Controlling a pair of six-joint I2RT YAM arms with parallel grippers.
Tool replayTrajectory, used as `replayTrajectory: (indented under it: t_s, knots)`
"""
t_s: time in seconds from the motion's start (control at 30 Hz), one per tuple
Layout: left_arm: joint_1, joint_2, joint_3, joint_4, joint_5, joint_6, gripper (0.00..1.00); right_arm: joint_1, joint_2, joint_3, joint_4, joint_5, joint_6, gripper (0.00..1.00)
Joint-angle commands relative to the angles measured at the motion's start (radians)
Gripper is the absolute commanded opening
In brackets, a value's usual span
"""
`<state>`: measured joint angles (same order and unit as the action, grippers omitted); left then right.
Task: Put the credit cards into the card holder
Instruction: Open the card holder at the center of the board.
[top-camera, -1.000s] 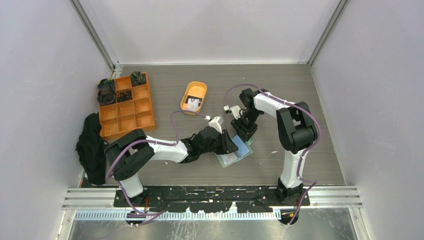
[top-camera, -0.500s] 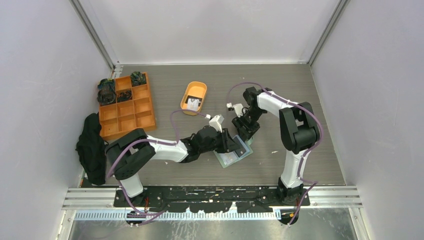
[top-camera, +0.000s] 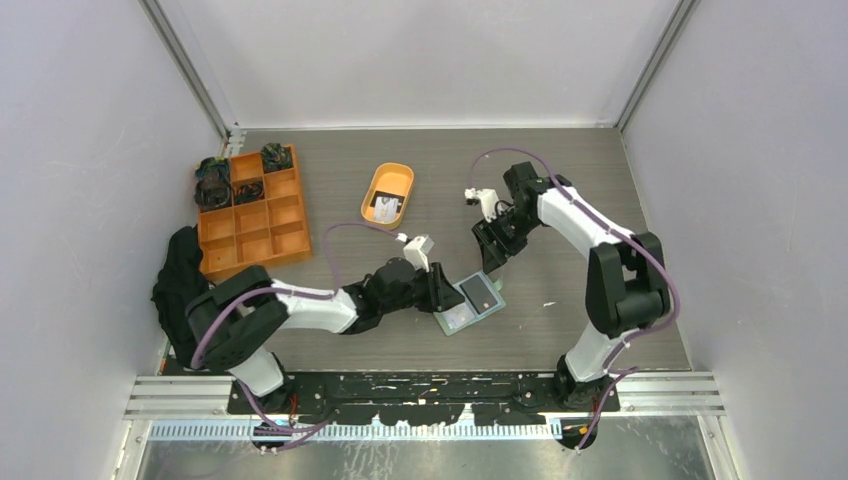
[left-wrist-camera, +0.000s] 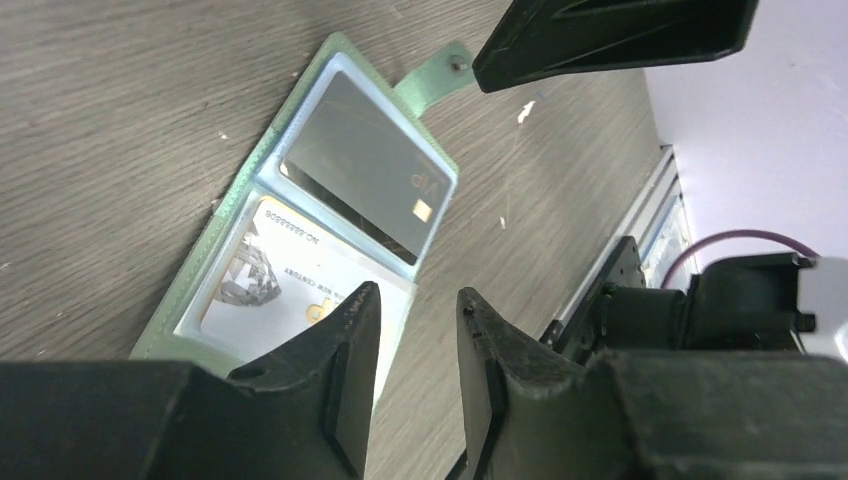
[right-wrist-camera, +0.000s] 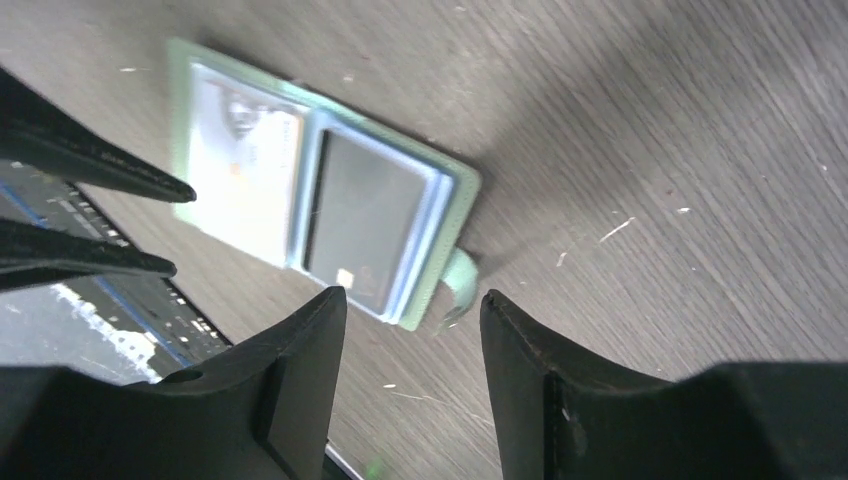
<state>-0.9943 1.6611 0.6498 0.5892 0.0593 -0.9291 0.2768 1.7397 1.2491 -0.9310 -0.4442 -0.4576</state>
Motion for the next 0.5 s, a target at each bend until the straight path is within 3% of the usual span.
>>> replayTrajectory:
  t_s: [0.0,0.1,0.17,0.23,0.33,0.47]
  knots:
    - [0.005,-0.159,-0.049,0.058,-0.033,0.114,0.36,-0.010,-0.113,-0.029,0.005,-0.201,-0.055,0.57]
    - [0.018,-0.228,-0.102,0.090,-0.042,0.138,0.43,-0.011,-0.059,-0.016,-0.060,-0.274,-0.077,0.52]
    - [0.042,-0.247,-0.153,0.158,-0.026,0.117,0.59,-0.011,-0.009,0.002,-0.107,-0.291,-0.100,0.48]
    - [0.083,-0.233,-0.204,0.253,0.034,0.059,0.68,-0.009,0.030,0.007,-0.131,-0.294,-0.102,0.45]
    - [0.156,-0.133,-0.262,0.429,0.176,-0.076,0.66,-0.004,0.068,0.010,-0.131,-0.267,-0.079,0.43]
    - [0.180,0.039,-0.322,0.698,0.210,-0.229,0.53,0.012,0.103,0.011,-0.114,-0.215,-0.047,0.43]
